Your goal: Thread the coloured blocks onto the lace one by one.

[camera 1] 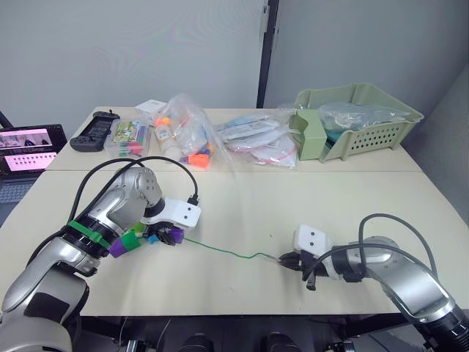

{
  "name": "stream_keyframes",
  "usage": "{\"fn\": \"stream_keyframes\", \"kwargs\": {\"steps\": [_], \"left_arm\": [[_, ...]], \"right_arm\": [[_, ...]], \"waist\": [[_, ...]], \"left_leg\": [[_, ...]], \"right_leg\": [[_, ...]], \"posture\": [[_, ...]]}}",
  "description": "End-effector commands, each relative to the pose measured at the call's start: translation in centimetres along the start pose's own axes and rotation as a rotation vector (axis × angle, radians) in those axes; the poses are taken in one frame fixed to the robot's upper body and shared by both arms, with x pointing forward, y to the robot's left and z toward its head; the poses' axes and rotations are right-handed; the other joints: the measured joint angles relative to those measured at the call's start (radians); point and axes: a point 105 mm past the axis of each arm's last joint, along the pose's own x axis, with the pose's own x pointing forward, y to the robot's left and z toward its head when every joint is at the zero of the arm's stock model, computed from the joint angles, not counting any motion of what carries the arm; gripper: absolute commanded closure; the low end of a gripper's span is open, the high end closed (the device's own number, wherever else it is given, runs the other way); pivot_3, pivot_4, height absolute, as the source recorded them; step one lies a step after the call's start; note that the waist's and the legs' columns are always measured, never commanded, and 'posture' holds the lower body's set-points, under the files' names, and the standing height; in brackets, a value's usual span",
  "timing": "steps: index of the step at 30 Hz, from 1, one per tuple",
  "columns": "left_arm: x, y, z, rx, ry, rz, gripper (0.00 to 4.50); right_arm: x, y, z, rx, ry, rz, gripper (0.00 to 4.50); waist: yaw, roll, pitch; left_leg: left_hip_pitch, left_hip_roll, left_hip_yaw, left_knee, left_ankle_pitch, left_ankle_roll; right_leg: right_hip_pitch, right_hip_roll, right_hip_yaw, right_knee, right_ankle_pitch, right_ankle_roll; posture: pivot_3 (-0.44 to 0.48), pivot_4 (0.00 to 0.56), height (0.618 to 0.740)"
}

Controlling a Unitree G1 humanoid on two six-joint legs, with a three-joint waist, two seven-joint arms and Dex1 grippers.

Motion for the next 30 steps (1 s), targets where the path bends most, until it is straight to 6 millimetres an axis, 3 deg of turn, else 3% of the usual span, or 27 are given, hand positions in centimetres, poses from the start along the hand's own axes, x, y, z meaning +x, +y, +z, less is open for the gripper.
{"fn": "stream_keyframes", "kwargs": {"steps": [1,7,11,19,30], "left_arm": [[0.9,-0.9,-0.5,-0.015,0.013,-0.061,3.12],[1.3,-1.3,-1.0,-0.034,0.017,-0.068,3.12],[1.5,-1.7,-1.3,-0.051,0.011,-0.069,3.12],[1.6,-2.7,-2.0,-0.078,0.018,-0.073,3.12],[1.7,-3.4,-3.0,-0.112,0.028,-0.059,3.12]], "right_arm": [[-1.6,-0.6,-0.2,-0.033,0.023,-0.031,4.5],[-6.5,-1.8,-5.0,0.007,0.249,-0.129,4.5],[-9.5,-2.8,-6.0,0.046,0.293,-0.25,4.5],[-11.0,-5.4,-6.2,0.033,0.304,-0.459,4.5],[-13.1,-3.0,-9.0,0.108,0.416,-0.434,4.5]], "waist": [[0.001,0.0,0.0],[0.003,0.0,0.0],[-0.003,0.0,0.0],[-0.019,0.001,0.0],[-0.028,0.002,-0.001]], "left_leg": [[0.0,0.0,0.0,0.0,0.0,0.0],[0.001,-0.001,0.0,0.0,0.0,0.001],[0.002,0.0,0.001,0.0,0.0,0.001],[0.004,0.001,0.002,0.0,0.0,0.001],[0.005,0.001,0.002,-0.001,-0.001,0.002]], "right_leg": [[0.0,0.0,0.0,0.001,0.0,0.0],[0.001,-0.001,0.0,0.001,0.0,0.0],[0.002,0.0,0.001,0.001,0.0,0.0],[0.002,0.001,0.003,0.001,0.0,0.0],[0.002,0.001,0.003,0.001,0.0,0.0]], "posture": [[0.0,0.15,0.74],[0.0,0.15,0.74],[0.0,0.15,0.74],[0.0,0.15,0.74],[0.0,0.15,0.74]]}}
